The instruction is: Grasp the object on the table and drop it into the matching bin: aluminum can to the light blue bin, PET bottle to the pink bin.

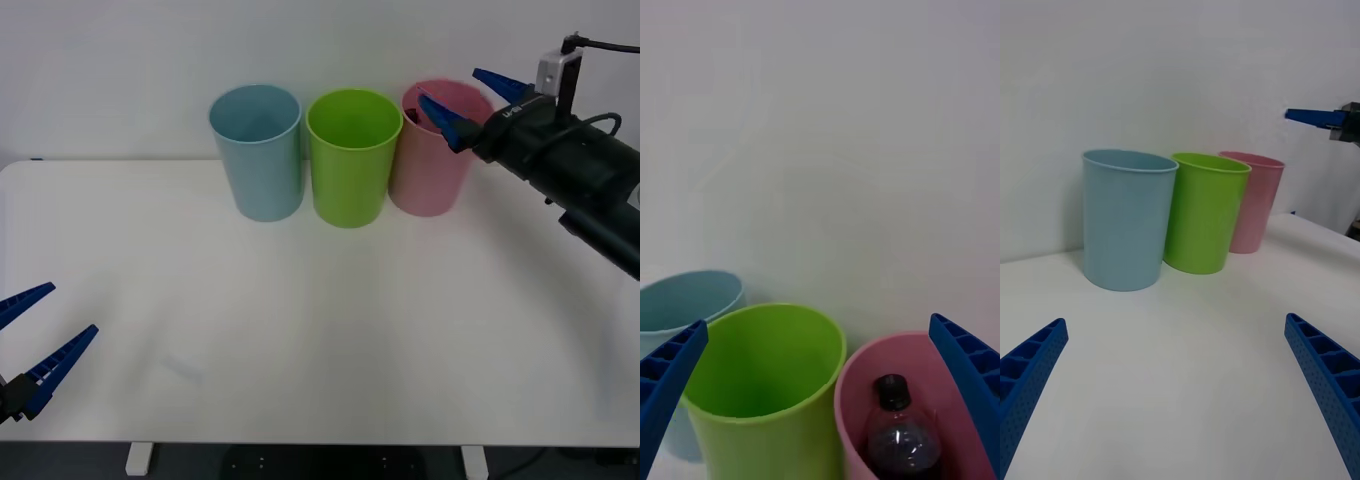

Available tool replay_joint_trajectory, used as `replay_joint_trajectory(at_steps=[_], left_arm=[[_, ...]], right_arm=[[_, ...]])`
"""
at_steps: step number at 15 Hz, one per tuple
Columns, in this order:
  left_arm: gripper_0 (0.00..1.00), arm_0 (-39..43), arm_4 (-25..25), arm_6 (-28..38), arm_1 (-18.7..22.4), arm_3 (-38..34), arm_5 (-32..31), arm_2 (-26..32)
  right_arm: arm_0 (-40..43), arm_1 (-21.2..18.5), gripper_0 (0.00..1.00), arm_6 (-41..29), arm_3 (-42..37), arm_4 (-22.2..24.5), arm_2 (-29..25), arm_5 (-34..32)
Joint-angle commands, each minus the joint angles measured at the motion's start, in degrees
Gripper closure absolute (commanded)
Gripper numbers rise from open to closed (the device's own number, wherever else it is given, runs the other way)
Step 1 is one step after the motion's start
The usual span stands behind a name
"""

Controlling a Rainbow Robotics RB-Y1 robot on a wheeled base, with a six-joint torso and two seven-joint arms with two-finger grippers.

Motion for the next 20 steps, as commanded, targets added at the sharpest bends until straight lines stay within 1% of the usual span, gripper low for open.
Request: replay_joint_trajectory(at_steps=[1,6,11,12,13,17,20], left_arm=[[0.00,0.00,0.00,0.00,0.00,0.00,0.00,0.00],[0.00,0.00,0.00,0.00,0.00,0.00,0.00,0.00],[0.00,0.00,0.00,0.00,0.00,0.00,0.00,0.00],[0.00,0.00,0.00,0.00,0.00,0.00,0.00,0.00],[0.00,0.00,0.00,0.00,0.00,0.00,0.00,0.00],[0.00,0.00,0.00,0.00,0.00,0.00,0.00,0.00],[0.00,0.00,0.00,0.00,0.00,0.00,0.00,0.00]], right_arm=[[4.21,-0.10,0.00,0.98,-2.21,-0.47,-3.18,-7.36],[8.61,-0.10,0.00,3.80,-2.83,-1.00,-8.19,-19.31],[13.79,-0.10,0.00,7.58,-2.83,-1.09,-11.62,-30.12],[14.76,-0.10,0.00,10.21,-2.83,-1.00,-12.15,-31.62],[16.08,-0.10,0.00,11.27,-2.83,-1.44,-12.32,-32.76],[19.59,-0.01,0.00,11.53,-2.83,-2.05,-12.50,-37.95],[22.23,0.34,0.00,11.62,-3.44,-2.05,-12.41,-39.27]])
